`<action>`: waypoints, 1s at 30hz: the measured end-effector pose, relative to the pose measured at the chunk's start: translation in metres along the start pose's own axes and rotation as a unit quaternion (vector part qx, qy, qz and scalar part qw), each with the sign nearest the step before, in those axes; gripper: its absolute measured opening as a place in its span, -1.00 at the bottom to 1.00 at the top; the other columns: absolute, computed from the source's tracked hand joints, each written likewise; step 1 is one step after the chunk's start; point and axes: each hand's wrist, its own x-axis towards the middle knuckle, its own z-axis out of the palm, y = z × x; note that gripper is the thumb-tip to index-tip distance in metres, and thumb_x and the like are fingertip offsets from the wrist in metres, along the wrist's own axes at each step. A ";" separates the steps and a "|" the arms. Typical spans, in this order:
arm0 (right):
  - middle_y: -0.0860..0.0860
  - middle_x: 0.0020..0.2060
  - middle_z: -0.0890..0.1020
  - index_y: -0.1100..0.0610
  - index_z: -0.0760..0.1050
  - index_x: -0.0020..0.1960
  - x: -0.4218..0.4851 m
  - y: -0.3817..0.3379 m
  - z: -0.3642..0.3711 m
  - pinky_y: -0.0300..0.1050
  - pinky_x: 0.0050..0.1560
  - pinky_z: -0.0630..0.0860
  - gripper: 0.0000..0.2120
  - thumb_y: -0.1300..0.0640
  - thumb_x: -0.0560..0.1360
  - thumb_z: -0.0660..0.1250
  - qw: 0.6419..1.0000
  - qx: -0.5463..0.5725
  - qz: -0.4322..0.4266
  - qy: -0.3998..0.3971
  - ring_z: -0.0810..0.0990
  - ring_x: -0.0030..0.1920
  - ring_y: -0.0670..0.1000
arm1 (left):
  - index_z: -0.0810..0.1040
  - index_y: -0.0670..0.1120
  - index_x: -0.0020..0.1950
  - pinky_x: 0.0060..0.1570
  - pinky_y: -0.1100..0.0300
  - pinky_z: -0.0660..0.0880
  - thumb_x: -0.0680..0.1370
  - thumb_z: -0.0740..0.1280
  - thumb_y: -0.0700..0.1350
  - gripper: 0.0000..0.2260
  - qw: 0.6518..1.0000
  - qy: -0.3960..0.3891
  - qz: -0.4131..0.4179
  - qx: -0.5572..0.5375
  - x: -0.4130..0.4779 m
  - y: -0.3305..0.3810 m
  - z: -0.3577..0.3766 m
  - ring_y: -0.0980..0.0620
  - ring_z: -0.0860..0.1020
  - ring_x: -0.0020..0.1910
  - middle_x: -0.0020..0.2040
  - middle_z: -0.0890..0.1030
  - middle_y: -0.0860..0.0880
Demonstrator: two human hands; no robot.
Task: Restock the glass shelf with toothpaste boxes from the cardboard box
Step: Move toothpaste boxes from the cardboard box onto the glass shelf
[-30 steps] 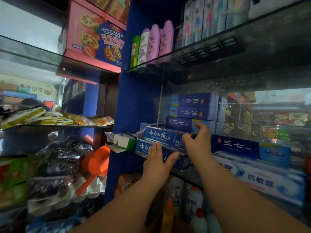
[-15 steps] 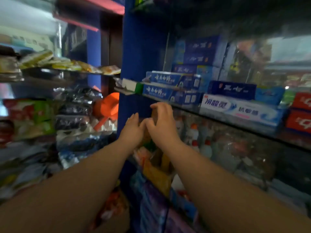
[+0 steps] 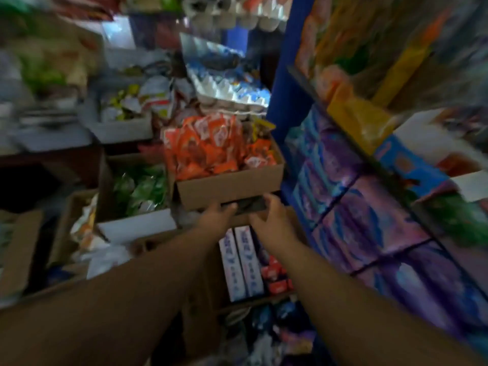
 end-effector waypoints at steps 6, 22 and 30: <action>0.07 0.29 0.47 0.12 0.33 0.40 -0.020 0.103 0.091 0.02 0.24 0.47 -0.53 0.15 0.51 0.31 0.981 0.049 0.150 -0.113 0.47 0.30 0.13 | 0.37 -0.13 0.43 0.15 0.31 0.33 0.64 0.15 0.02 -0.60 0.986 -0.062 -0.128 -0.092 -0.001 -0.108 0.076 -0.13 0.44 0.34 0.39 0.45 -0.13; 0.08 0.43 0.30 0.07 0.05 0.52 -0.014 0.193 0.158 0.23 0.35 0.36 -0.15 -0.06 0.32 0.33 0.935 0.030 0.341 -0.089 0.33 0.39 0.16 | 0.27 -0.08 0.47 0.30 -0.07 0.42 0.60 0.24 -0.01 -0.54 0.911 -0.067 -0.300 -0.276 0.027 -0.162 0.175 -0.19 0.47 0.28 0.36 0.45 -0.14; 0.15 0.33 0.40 0.12 0.22 0.43 0.015 0.196 0.155 0.16 0.28 0.44 -0.32 0.21 0.37 0.38 0.897 -0.030 0.419 -0.141 0.41 0.31 0.21 | 0.34 -0.07 0.42 0.26 -0.16 0.44 0.58 0.23 0.05 -0.56 0.891 -0.024 -0.350 -0.289 0.043 -0.177 0.186 -0.21 0.48 0.24 0.30 0.49 -0.17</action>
